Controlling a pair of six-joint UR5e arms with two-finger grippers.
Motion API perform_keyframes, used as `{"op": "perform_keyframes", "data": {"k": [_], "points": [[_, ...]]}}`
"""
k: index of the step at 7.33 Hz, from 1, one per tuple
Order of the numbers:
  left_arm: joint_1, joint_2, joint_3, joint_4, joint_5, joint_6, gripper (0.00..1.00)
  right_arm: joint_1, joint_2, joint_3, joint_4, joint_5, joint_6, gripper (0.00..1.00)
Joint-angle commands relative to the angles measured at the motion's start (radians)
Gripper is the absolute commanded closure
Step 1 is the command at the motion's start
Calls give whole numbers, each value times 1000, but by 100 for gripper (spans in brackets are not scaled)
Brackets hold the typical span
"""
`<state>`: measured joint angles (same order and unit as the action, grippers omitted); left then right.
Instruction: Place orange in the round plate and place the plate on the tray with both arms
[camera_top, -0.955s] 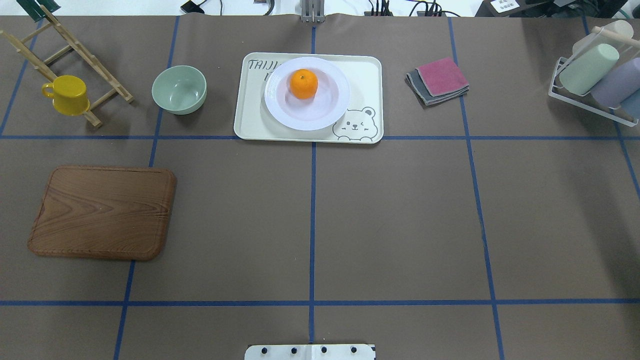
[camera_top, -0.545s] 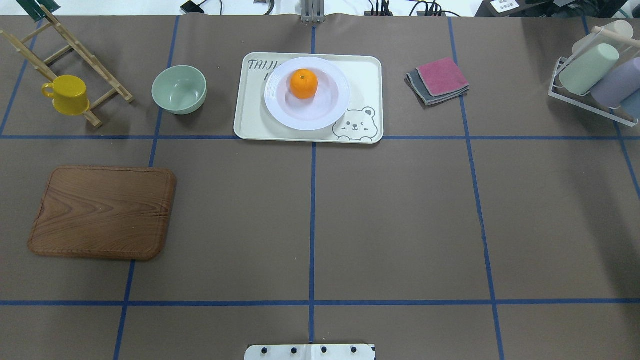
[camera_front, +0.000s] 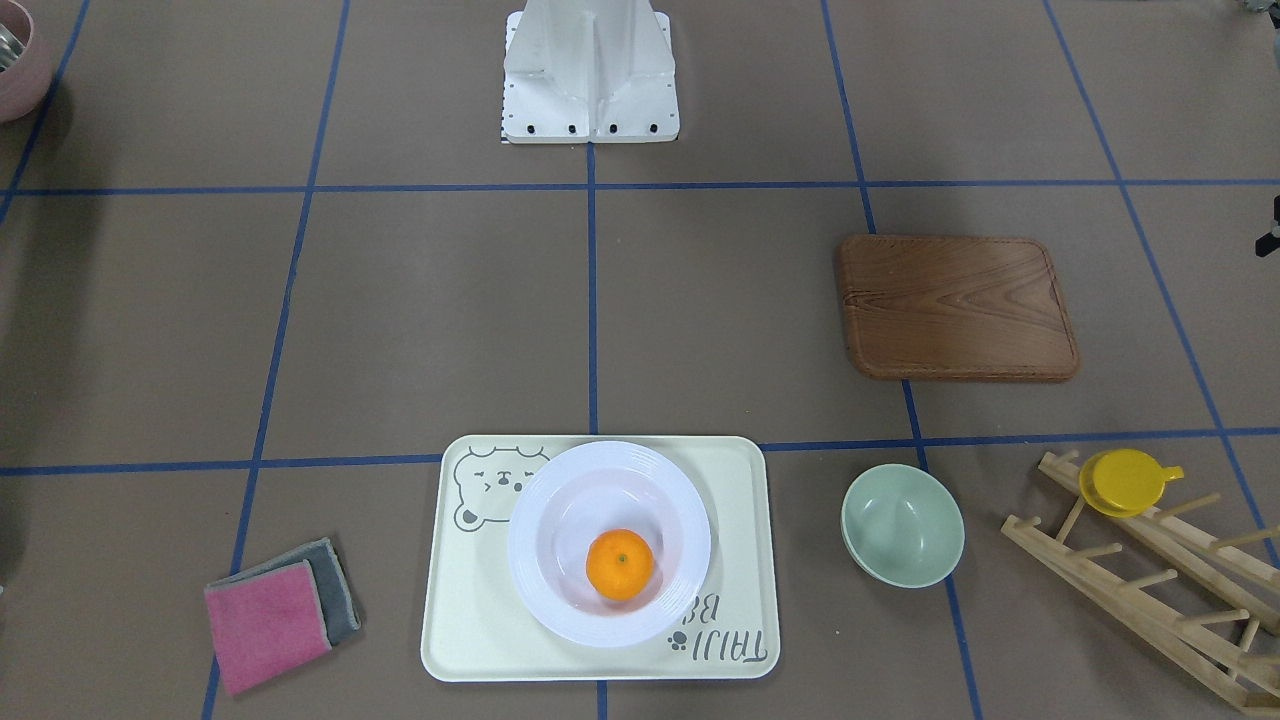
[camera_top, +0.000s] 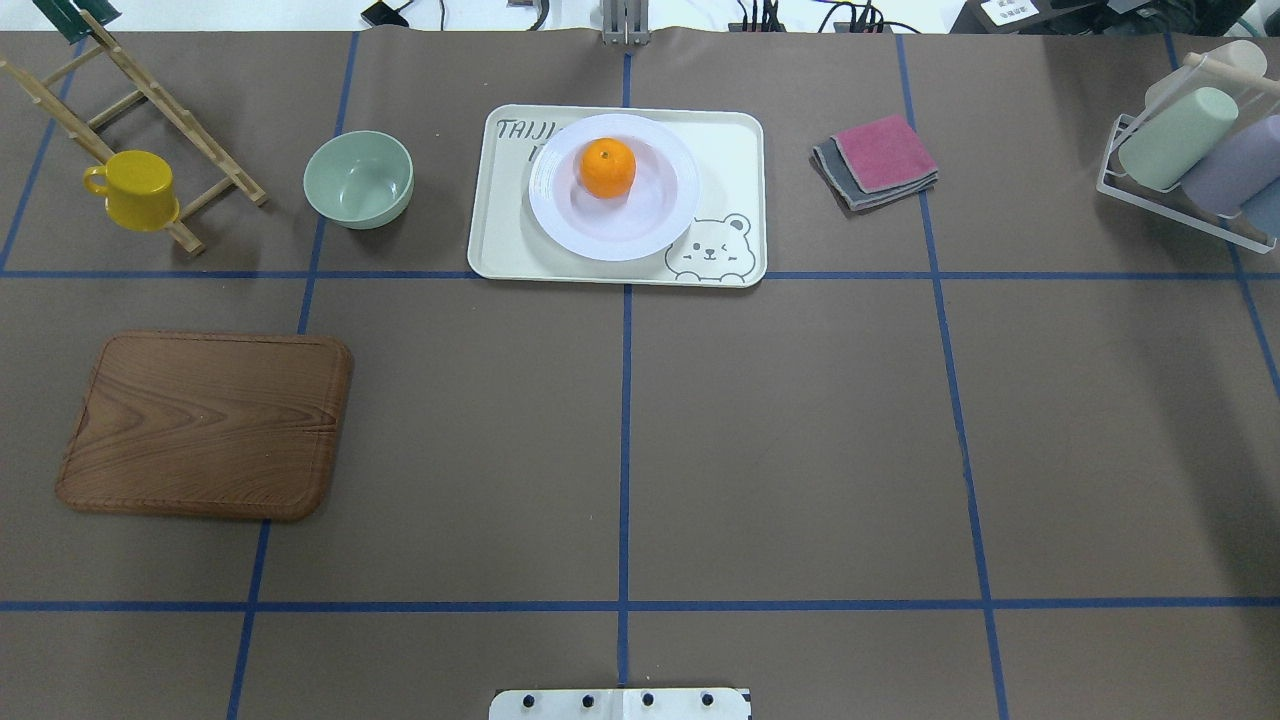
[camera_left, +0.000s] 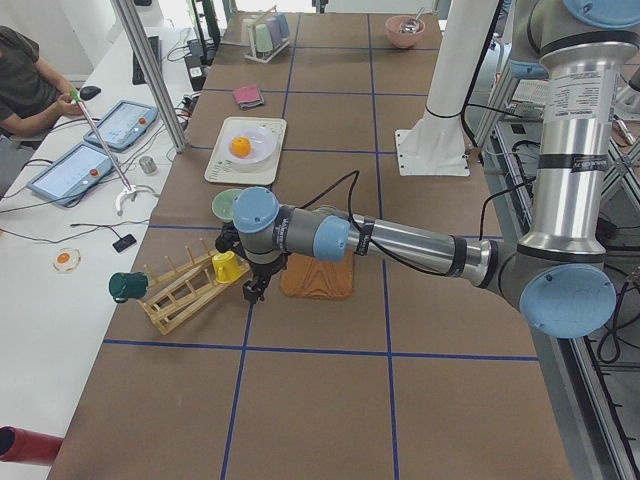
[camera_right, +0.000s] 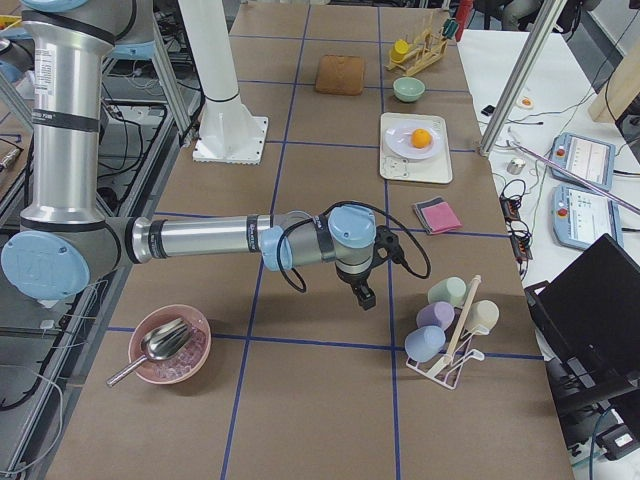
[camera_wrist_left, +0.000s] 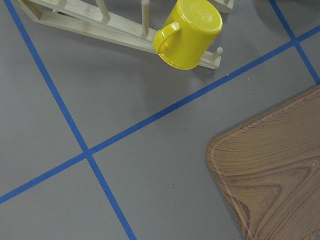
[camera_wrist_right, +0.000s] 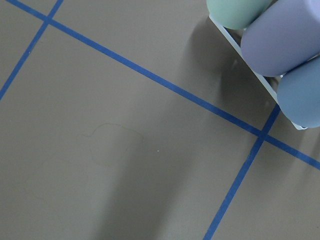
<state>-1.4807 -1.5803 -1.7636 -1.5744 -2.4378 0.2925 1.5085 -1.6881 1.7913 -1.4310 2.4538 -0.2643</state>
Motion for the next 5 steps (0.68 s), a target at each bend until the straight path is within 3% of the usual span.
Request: {"op": "perform_keyframes", "data": {"k": [1, 5], "points": [[0, 22, -20, 1, 6, -3, 0, 16, -16, 33, 0, -5, 45, 0], [3, 26, -13, -12, 6, 5, 0, 21, -19, 34, 1, 2, 39, 0]]}}
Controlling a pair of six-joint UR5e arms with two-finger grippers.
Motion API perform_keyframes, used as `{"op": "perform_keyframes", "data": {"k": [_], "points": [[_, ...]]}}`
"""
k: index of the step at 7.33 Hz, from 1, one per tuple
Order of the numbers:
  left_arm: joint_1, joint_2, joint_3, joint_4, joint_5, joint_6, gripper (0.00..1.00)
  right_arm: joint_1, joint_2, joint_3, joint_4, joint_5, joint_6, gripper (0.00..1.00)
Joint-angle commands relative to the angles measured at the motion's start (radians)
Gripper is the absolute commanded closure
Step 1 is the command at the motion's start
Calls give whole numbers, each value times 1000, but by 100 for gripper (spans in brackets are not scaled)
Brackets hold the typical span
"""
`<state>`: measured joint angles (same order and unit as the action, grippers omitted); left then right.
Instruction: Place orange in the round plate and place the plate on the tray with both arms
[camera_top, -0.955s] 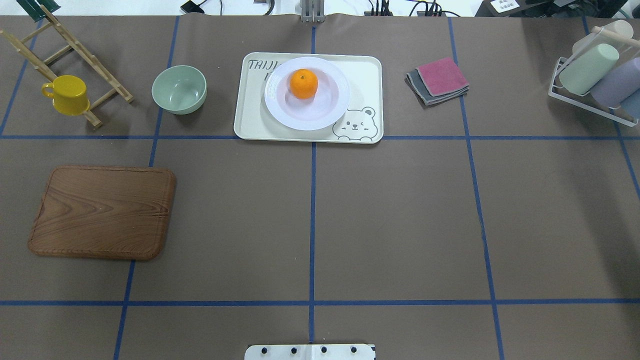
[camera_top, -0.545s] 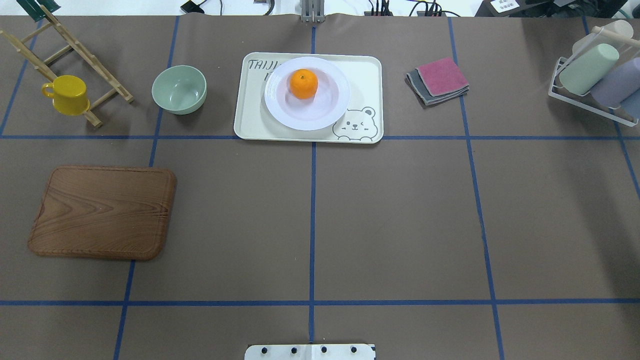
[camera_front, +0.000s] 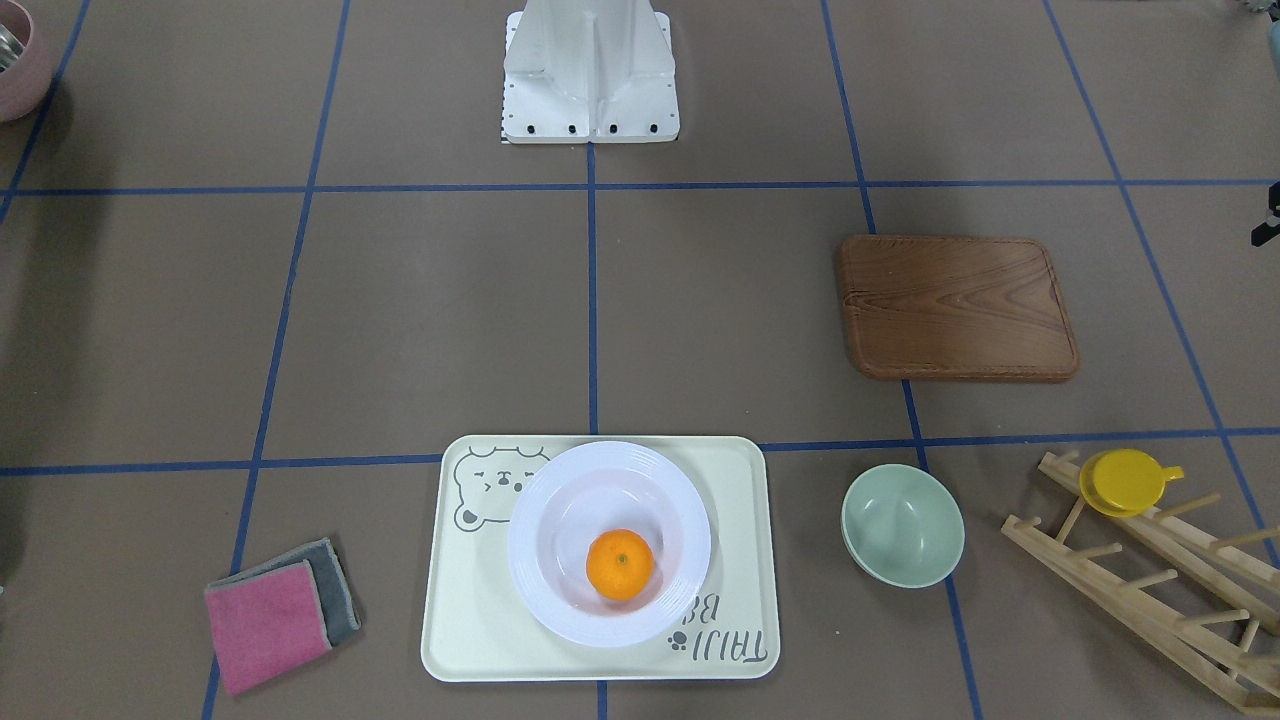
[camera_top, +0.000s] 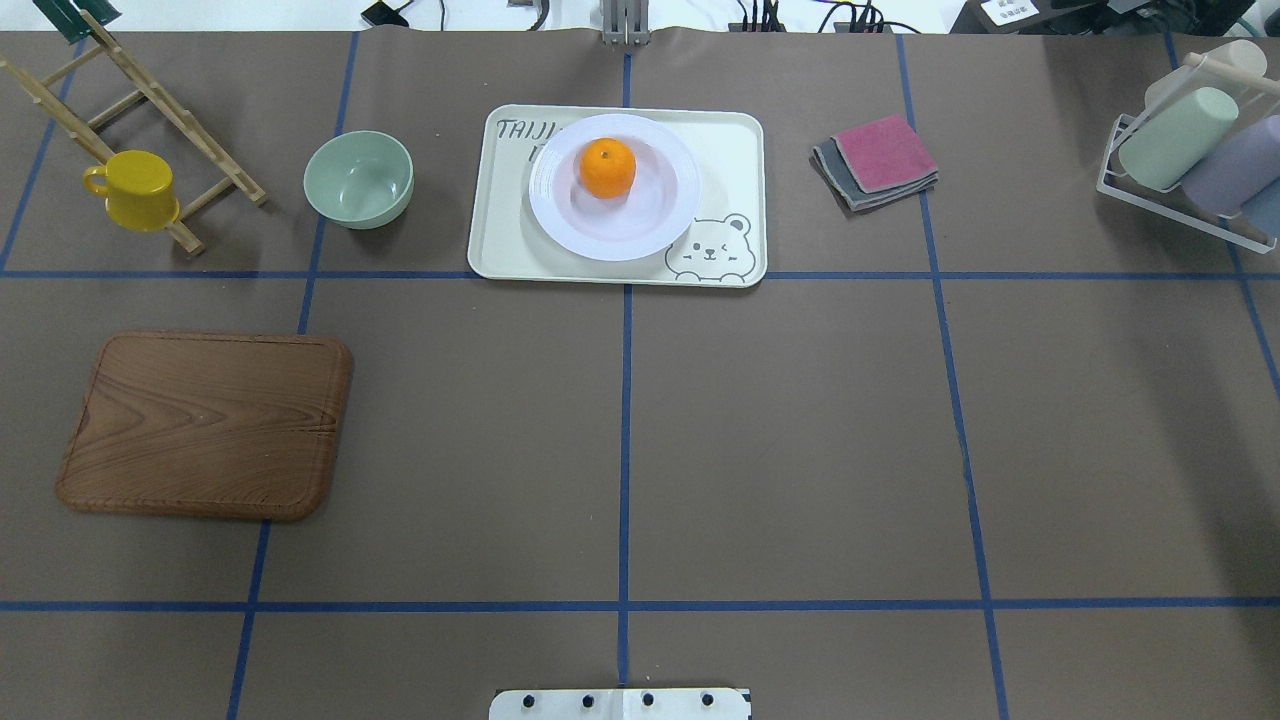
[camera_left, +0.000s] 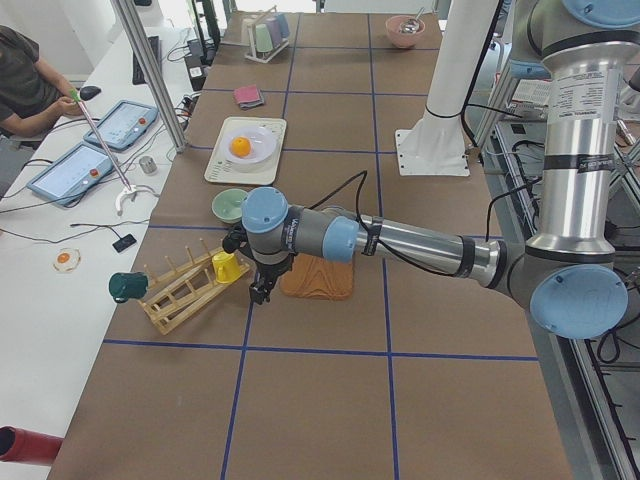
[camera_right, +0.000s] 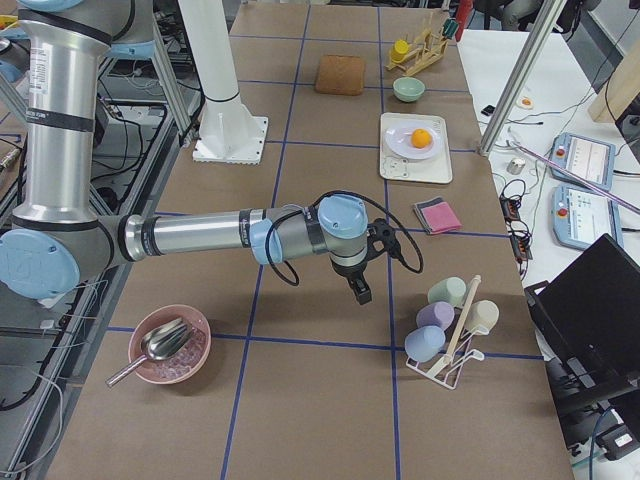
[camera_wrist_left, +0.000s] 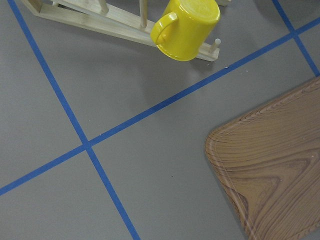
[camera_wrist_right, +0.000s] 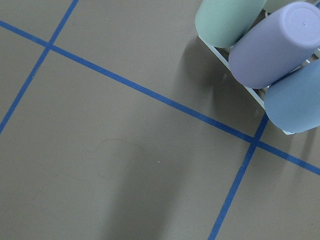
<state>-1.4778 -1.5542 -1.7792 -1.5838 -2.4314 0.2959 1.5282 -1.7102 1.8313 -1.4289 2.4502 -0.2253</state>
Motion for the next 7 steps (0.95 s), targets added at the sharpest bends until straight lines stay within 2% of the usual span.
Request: {"op": "perform_keyframes", "data": {"k": [1, 3, 5, 7], "points": [[1, -1, 1, -2, 0, -1, 0, 1, 6, -7, -1, 3, -2, 1], [1, 0, 24, -4, 0, 0, 0, 0, -3, 0, -2, -8, -14, 0], [2, -4, 32, -2, 0, 0, 0, -77, 1, 2, -4, -60, -20, 0], [1, -6, 33, -2, 0, 0, 0, -68, 0, -6, -4, -56, -20, 0]]}}
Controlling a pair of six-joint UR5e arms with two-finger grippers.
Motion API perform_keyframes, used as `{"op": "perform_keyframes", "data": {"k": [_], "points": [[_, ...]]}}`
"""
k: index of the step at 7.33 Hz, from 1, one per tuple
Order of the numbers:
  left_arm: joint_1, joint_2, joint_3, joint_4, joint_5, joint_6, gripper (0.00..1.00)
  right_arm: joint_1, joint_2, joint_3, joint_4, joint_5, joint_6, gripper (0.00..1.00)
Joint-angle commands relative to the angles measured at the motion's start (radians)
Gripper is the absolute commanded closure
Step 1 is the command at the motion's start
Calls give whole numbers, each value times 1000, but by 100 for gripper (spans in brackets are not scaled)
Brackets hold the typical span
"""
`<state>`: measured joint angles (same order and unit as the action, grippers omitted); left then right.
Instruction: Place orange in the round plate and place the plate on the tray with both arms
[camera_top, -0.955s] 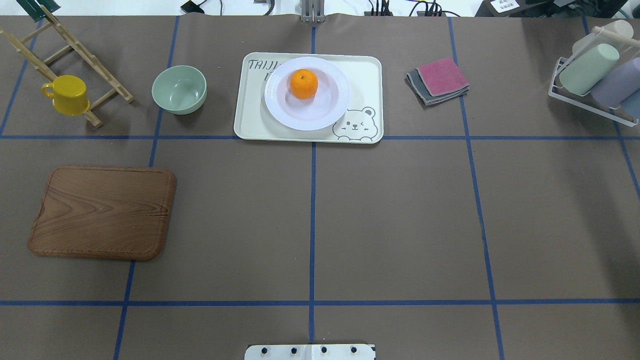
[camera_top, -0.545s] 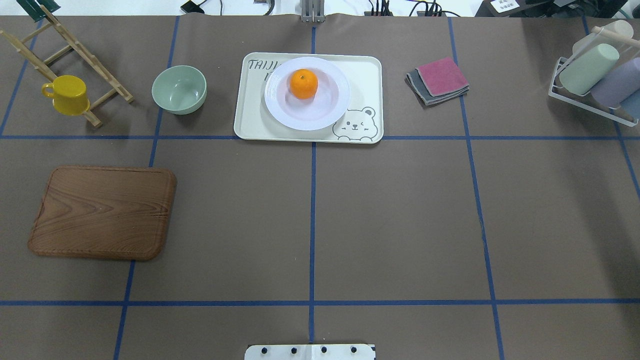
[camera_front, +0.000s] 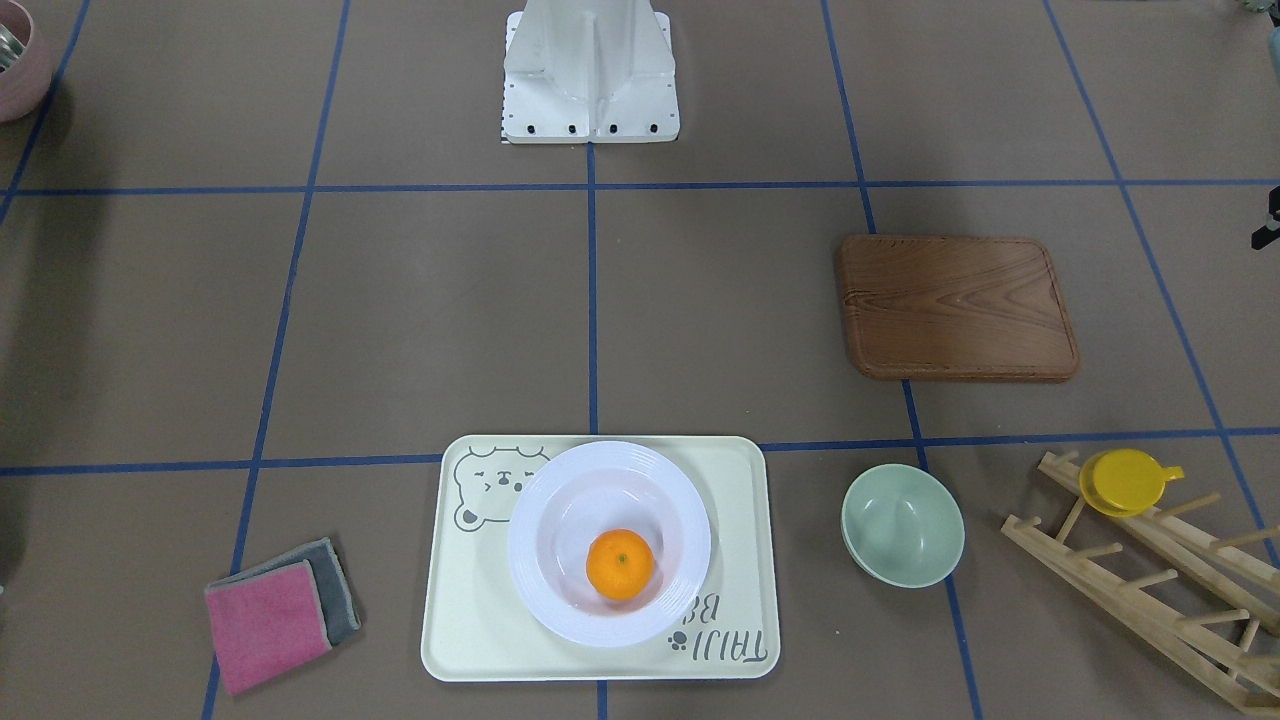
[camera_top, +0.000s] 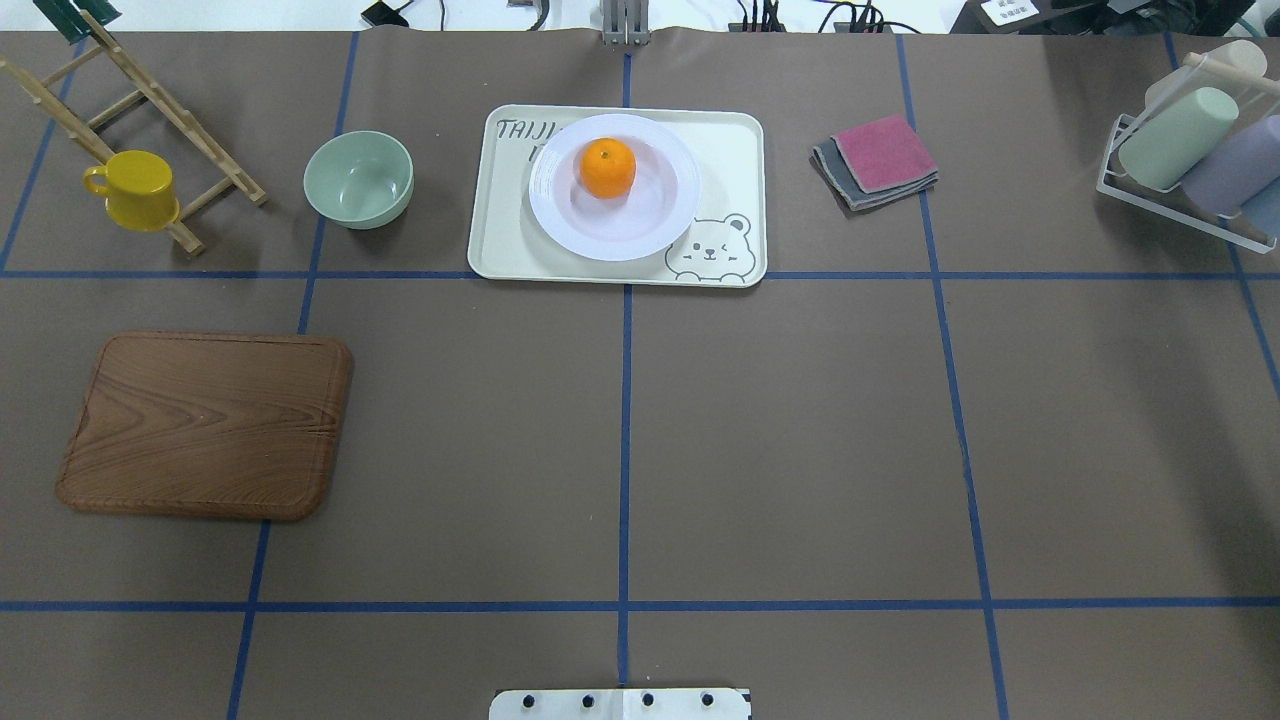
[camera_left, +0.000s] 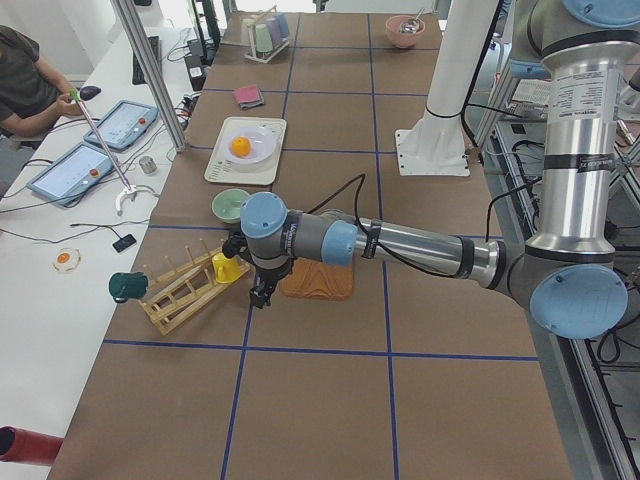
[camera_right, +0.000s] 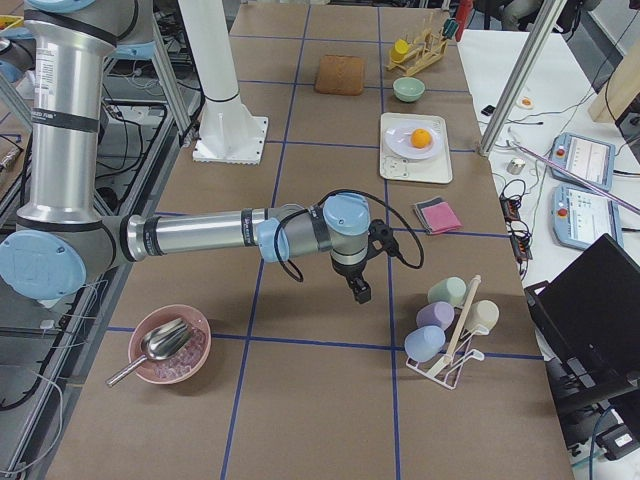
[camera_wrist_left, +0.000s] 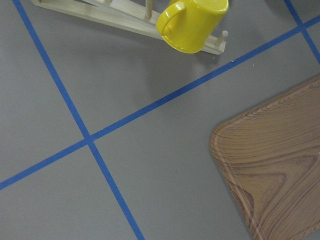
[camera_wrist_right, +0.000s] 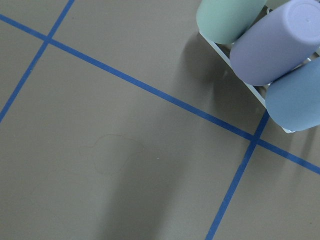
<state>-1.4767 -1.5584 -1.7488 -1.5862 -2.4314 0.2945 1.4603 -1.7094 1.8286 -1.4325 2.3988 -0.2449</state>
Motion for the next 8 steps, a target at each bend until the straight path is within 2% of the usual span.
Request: {"op": "perform_keyframes", "data": {"k": [1, 2, 8], "points": [[0, -11, 26, -1, 0, 3, 0, -9, -2, -3, -2, -7, -1, 0], [0, -12, 29, -3, 0, 3, 0, -44, -6, -11, -2, -3, -1, 0], [1, -23, 25, -3, 0, 5, 0, -23, 1, -18, -39, 8, -37, 0]]}}
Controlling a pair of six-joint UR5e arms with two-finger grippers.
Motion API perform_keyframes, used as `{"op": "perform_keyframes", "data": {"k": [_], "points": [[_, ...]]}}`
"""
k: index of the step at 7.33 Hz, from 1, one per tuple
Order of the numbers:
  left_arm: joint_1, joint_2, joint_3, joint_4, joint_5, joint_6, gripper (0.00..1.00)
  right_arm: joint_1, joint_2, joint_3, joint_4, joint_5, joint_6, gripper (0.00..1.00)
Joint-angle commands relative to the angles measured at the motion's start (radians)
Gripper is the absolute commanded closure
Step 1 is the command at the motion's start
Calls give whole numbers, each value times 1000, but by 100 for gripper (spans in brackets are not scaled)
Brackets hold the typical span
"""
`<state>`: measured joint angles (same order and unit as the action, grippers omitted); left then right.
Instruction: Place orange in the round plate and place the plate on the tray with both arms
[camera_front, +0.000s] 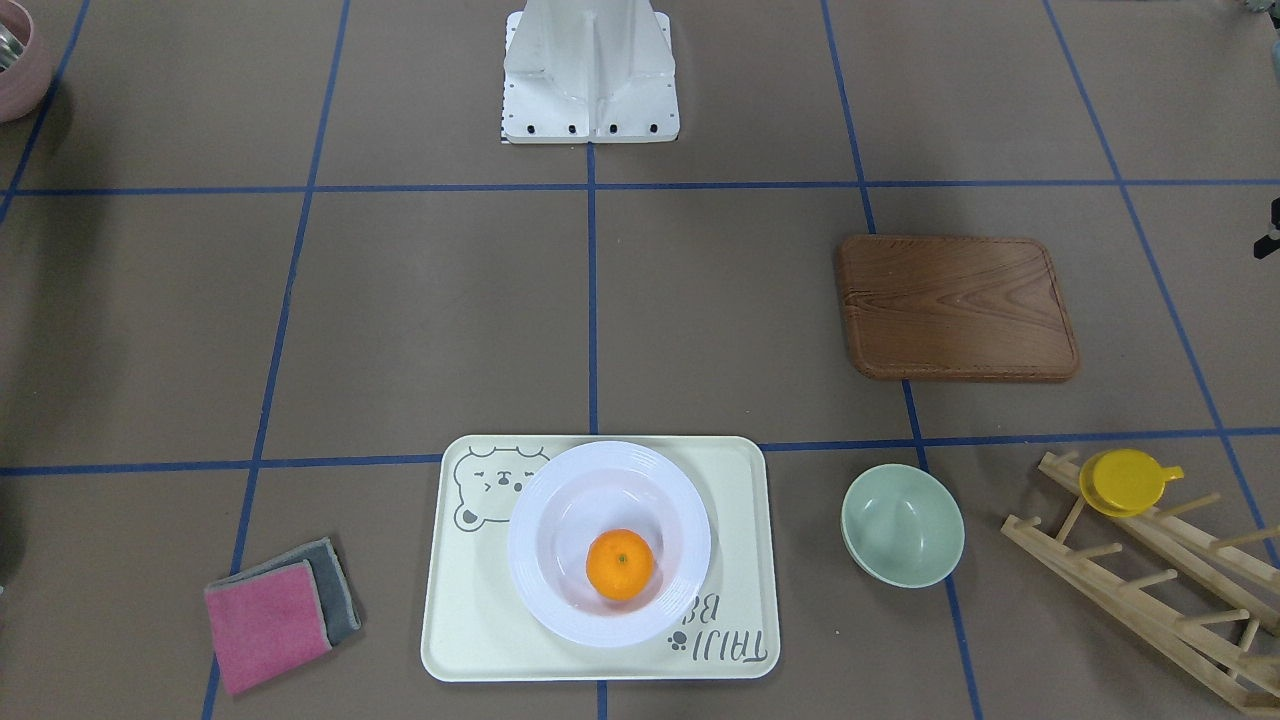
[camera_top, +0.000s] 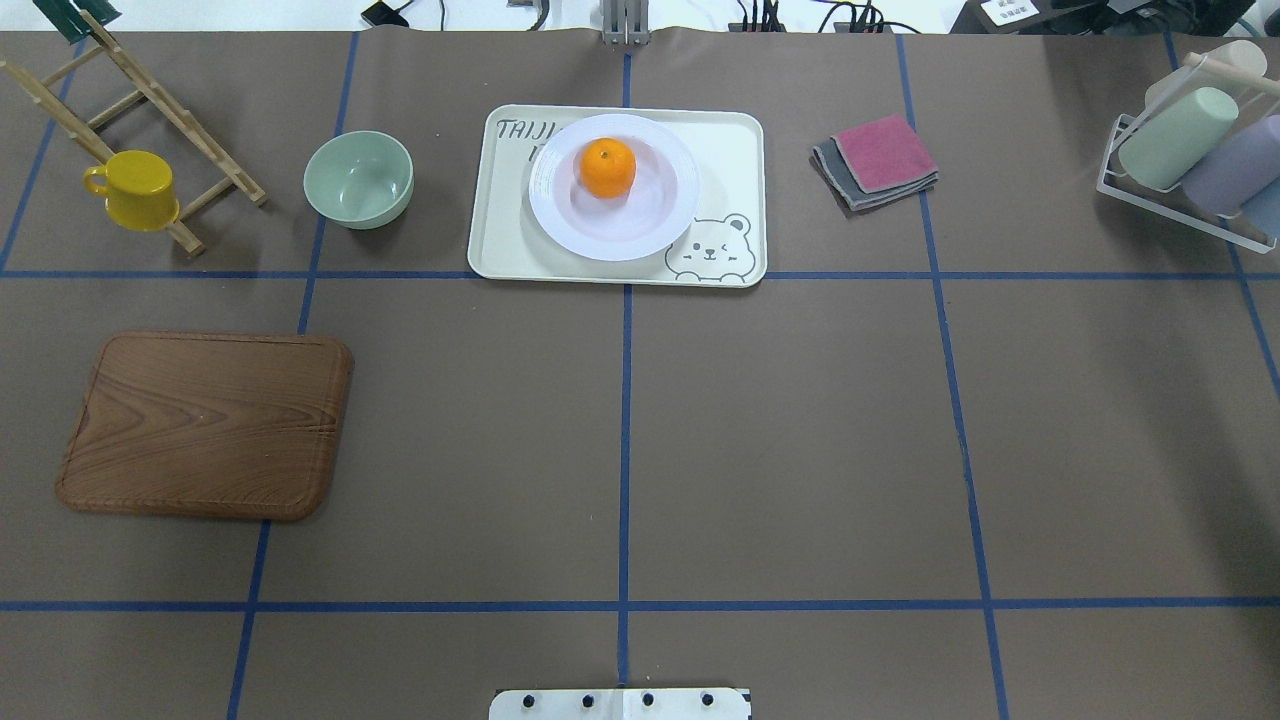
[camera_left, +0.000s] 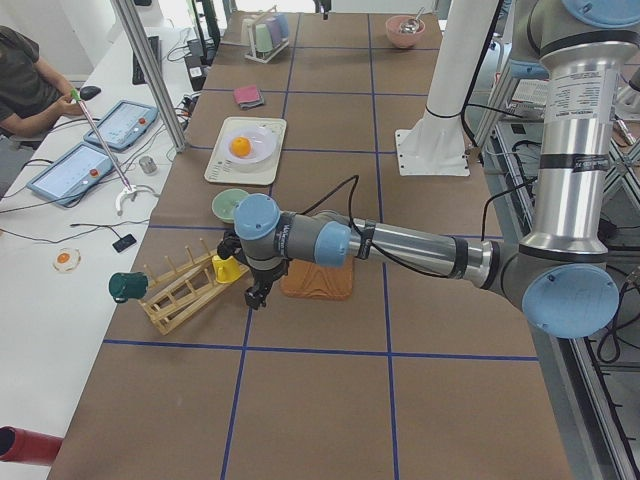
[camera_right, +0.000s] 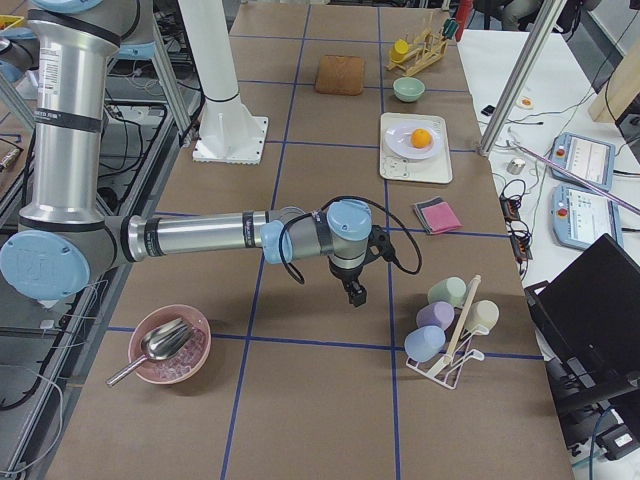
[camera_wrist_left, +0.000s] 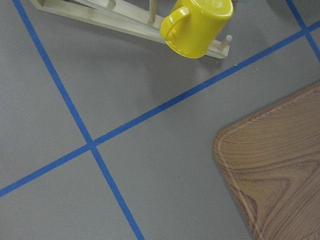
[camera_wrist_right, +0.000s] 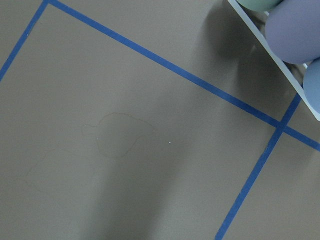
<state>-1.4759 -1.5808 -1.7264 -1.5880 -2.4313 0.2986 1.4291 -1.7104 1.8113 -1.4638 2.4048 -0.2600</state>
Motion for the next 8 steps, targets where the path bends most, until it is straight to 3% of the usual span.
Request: {"op": "perform_keyframes", "data": {"k": [1, 6, 8], "points": [[0, -1, 2, -1, 0, 1, 0, 14, 0, -4, -10, 16, -28, 0], [-1, 7, 2, -24, 0, -1, 0, 34, 1, -50, -10, 34, -116, 0], [-1, 5, 2, -24, 0, 2, 0, 48, 29, -40, -84, 34, -117, 0]]}}
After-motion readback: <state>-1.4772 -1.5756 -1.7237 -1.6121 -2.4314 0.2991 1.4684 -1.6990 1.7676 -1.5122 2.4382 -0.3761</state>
